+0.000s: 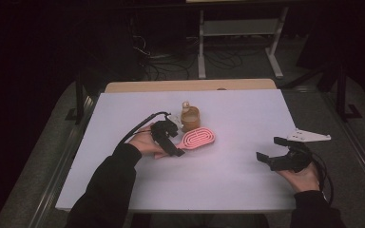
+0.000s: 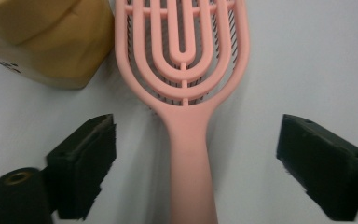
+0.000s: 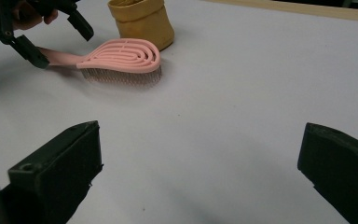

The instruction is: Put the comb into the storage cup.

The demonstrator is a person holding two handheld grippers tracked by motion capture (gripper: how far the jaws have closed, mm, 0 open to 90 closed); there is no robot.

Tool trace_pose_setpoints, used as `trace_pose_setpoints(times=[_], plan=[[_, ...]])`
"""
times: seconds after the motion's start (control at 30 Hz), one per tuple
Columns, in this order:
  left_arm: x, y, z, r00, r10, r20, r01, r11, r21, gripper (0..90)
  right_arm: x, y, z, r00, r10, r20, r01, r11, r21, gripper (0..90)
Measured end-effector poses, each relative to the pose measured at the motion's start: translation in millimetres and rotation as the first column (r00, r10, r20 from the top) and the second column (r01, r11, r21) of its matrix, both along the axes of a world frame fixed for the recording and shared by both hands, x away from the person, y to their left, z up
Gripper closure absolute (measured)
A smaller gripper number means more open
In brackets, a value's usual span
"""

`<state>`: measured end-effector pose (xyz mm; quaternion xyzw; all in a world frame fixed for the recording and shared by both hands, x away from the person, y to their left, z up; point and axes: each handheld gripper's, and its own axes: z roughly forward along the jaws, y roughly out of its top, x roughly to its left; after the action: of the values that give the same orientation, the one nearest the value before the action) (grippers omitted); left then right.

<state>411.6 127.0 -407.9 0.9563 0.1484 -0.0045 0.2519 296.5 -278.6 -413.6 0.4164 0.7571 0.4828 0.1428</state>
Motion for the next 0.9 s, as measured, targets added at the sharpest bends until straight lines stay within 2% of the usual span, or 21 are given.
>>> trace_pose_setpoints(times=[0.1, 0.23, 0.43, 0.67, 0.77, 0.9], plan=[[2.2, -0.1, -4.4, 0.9999, 0.003, -0.012, -0.002, 0.9999, 0.011, 16.7, 0.0, 0.1, -0.1, 1.0000, 0.001, -0.002, -0.001, 1.000, 0.000, 0.0], [4.1, -1.8, -9.0, 0.9999, 0.006, -0.010, -0.006, 0.9998, 0.021, 28.9, 0.1, 0.4, -0.3, 1.0000, 0.005, -0.002, -0.005, 1.000, -0.002, 0.0], [4.4, -8.5, -14.6, 1.0000, 0.006, -0.007, -0.006, 0.9988, 0.050, 42.5, 0.1, 0.3, -0.3, 1.0000, 0.004, -0.005, -0.004, 1.000, 0.000, 0.0], [4.7, -10.0, -15.8, 0.9997, 0.025, 0.009, -0.025, 0.9980, 0.057, 56.3, 0.1, 0.4, -0.3, 1.0000, 0.007, -0.004, -0.007, 1.000, -0.001, 0.0], [4.0, -10.1, -15.4, 0.9999, 0.009, 0.006, -0.010, 0.9984, 0.056, 64.2, 0.0, 0.4, -0.2, 1.0000, 0.005, -0.005, -0.005, 1.000, 0.000, 0.0], [3.7, -8.9, -14.7, 0.9999, 0.002, 0.010, -0.003, 0.9977, 0.067, 68.4, 0.3, 0.2, -0.4, 1.0000, 0.006, -0.006, -0.006, 1.000, 0.003, 0.0]])
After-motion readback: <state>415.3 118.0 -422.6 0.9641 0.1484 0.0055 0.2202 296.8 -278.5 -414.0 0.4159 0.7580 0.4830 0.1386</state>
